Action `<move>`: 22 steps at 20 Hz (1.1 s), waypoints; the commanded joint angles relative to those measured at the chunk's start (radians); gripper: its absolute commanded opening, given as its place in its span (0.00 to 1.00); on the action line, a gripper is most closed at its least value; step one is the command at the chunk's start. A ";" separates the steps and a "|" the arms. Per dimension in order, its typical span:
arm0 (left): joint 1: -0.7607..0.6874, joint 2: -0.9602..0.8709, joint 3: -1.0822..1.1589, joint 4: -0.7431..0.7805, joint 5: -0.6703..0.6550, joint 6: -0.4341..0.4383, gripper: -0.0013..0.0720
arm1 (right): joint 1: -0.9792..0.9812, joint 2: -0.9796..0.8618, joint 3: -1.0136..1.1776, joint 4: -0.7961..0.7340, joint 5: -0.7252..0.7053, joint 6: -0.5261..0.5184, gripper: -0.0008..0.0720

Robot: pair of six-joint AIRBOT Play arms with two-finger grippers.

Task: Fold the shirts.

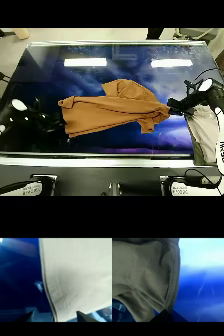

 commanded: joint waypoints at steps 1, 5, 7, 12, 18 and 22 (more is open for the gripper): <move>-0.059 -0.003 -0.128 -0.136 0.167 0.022 0.90 | 0.001 -0.001 0.000 0.000 0.016 -0.002 0.03; -0.124 -0.023 -0.111 -0.160 0.198 0.029 0.06 | 0.001 0.004 0.000 0.000 0.034 -0.002 0.03; -0.116 0.026 -0.029 -0.160 0.170 0.114 0.05 | 0.001 0.046 0.010 0.000 0.030 -0.003 0.03; -0.013 0.374 0.554 -0.106 0.159 0.268 0.05 | 0.001 0.350 0.338 -0.015 -0.206 -0.002 0.03; 0.108 0.592 1.063 0.070 0.203 0.007 0.05 | 0.001 0.811 0.558 -0.188 -0.450 0.134 0.03; 0.108 0.604 1.061 0.082 0.037 0.002 0.05 | 0.001 0.878 0.558 -0.223 -0.259 0.120 0.03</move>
